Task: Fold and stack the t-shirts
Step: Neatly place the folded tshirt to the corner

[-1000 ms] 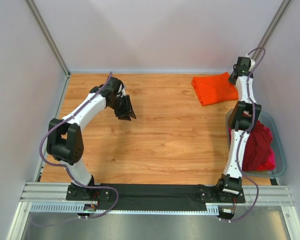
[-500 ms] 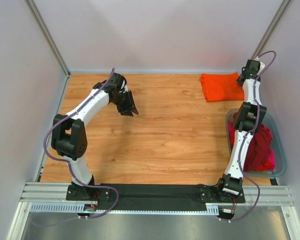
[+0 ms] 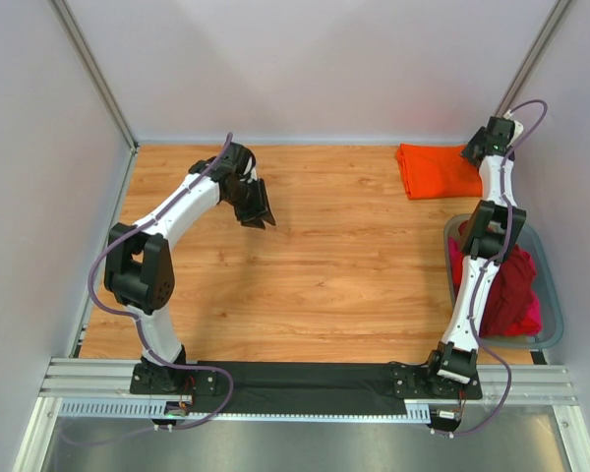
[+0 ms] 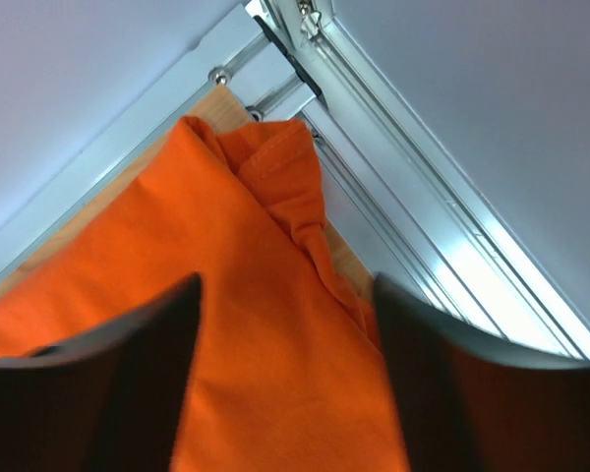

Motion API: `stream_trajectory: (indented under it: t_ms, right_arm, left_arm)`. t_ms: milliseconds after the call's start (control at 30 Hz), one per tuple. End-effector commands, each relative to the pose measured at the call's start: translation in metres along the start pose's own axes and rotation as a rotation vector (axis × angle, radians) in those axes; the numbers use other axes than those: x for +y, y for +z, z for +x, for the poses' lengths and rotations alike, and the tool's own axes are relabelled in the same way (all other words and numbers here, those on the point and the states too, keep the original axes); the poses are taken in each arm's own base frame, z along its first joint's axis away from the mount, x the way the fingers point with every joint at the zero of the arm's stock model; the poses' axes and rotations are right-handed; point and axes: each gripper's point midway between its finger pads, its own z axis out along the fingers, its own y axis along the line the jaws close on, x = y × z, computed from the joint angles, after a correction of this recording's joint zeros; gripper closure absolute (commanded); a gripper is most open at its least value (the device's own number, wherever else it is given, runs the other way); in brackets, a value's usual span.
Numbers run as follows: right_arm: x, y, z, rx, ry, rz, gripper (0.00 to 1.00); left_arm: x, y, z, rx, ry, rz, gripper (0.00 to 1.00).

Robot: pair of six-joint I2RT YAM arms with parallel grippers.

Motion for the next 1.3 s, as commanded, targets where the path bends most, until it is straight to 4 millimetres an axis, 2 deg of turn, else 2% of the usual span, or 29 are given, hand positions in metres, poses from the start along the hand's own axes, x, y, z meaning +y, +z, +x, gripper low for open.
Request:
stream_trajectory:
  t_ms: [0,33,67,100,167,200,233,267,300,333,367,400,433,467,533,567,600,633,667,700,767,800,833,900,933,1067,1100,1200,1267]
  right_arm:
    - [0.019,-0.057,-0.074,-0.144,0.030,-0.033,0.22]
    - [0.016,-0.068,-0.073,-0.129,0.031,-0.003,0.17]
    - [0.016,-0.080,-0.078,-0.132,0.042,0.012,0.09]
    - [0.020,-0.109,-0.097,-0.163,0.049,0.015,0.02]
    - [0.019,-0.129,-0.090,-0.135,0.049,0.038,0.00]
    - [0.022,-0.160,-0.100,-0.146,0.055,0.033,0.00]
    - [0.023,-0.169,-0.087,-0.105,0.046,0.038,0.00]
    - [0.023,-0.182,-0.082,-0.084,0.051,0.043,0.00]
    - [0.028,-0.213,-0.079,-0.058,0.041,0.037,0.00]
    - [0.024,-0.223,-0.063,-0.013,0.041,0.065,0.00]
    - [0.024,-0.251,-0.066,-0.016,0.068,0.064,0.00]
    - [0.029,-0.264,-0.044,0.071,0.077,0.023,0.00]
    - [0.037,-0.278,-0.031,0.109,0.115,-0.007,0.00]
    - [0.032,-0.298,-0.011,0.153,0.125,-0.012,0.00]
    - [0.047,-0.326,0.015,0.216,0.130,-0.082,0.00]
    - [0.051,-0.336,0.027,0.243,0.119,-0.109,0.00]
    - [0.059,-0.361,0.042,0.263,0.099,-0.160,0.00]
    - [0.064,-0.372,0.052,0.280,0.087,-0.190,0.00]
    - [0.068,-0.393,0.053,0.261,0.077,-0.232,0.00]
    - [0.077,-0.405,0.080,0.326,0.033,-0.275,0.00]
    - [0.082,-0.431,0.098,0.355,-0.002,-0.319,0.00]
    - [0.084,-0.443,0.124,0.433,-0.042,-0.342,0.00]
    - [0.084,-0.451,0.134,0.460,-0.059,-0.351,0.00]
    - [0.087,-0.479,0.153,0.515,-0.098,-0.423,0.00]
    - [0.084,-0.485,0.166,0.544,-0.114,-0.442,0.00]
    - [0.077,-0.535,0.167,0.536,-0.083,-0.581,0.00]
    - [0.073,-0.540,0.166,0.523,-0.081,-0.588,0.00]
    - [0.063,-0.560,0.159,0.479,-0.073,-0.627,0.00]
    - [0.061,-0.571,0.156,0.456,-0.069,-0.665,0.00]
  left_arm:
    - [-0.020,-0.030,-0.025,-0.123,0.100,0.035,0.58]
    - [-0.028,-0.039,-0.036,-0.156,0.138,0.042,0.58]
    - [-0.029,-0.038,-0.042,-0.161,0.149,0.032,0.58]
    - [-0.033,-0.041,-0.047,-0.170,0.158,0.036,0.58]
    - [-0.049,-0.056,-0.061,-0.227,0.190,0.076,0.57]
    - [-0.056,-0.060,-0.068,-0.259,0.204,0.100,0.57]
    - [-0.062,-0.068,-0.073,-0.285,0.219,0.116,0.57]
    - [-0.068,-0.075,-0.074,-0.302,0.243,0.139,0.55]
    - [-0.074,-0.080,-0.077,-0.321,0.260,0.161,0.55]
    - [-0.080,-0.088,-0.078,-0.337,0.274,0.180,0.54]
    - [-0.083,-0.093,-0.076,-0.339,0.291,0.196,0.53]
    - [-0.085,-0.096,-0.074,-0.344,0.300,0.210,0.52]
    - [-0.082,-0.094,-0.071,-0.342,0.304,0.213,0.49]
    - [-0.085,-0.103,-0.068,-0.358,0.310,0.228,0.41]
    - [-0.081,-0.105,-0.059,-0.345,0.302,0.229,0.34]
    - [-0.084,-0.117,-0.052,-0.352,0.301,0.249,0.23]
    - [-0.087,-0.121,-0.048,-0.355,0.273,0.272,0.15]
    - [-0.081,-0.115,-0.038,-0.333,0.254,0.275,0.01]
    - [-0.088,-0.132,-0.029,-0.354,0.260,0.326,0.00]
    - [-0.091,-0.137,-0.026,-0.370,0.257,0.353,0.01]
    - [-0.087,-0.150,-0.012,-0.387,0.248,0.360,0.00]
    - [-0.079,-0.150,-0.006,-0.378,0.241,0.338,0.01]
    - [-0.076,-0.162,0.000,-0.396,0.245,0.324,0.01]
    - [-0.061,-0.168,0.008,-0.404,0.243,0.262,0.01]
    - [-0.057,-0.177,0.016,-0.427,0.273,0.262,0.01]
    - [-0.047,-0.193,0.044,-0.410,0.296,0.264,0.01]
    - [-0.048,-0.200,0.051,-0.416,0.301,0.285,0.01]
    - [-0.049,-0.206,0.066,-0.403,0.272,0.328,0.00]
    - [-0.055,-0.223,0.073,-0.450,0.283,0.386,0.01]
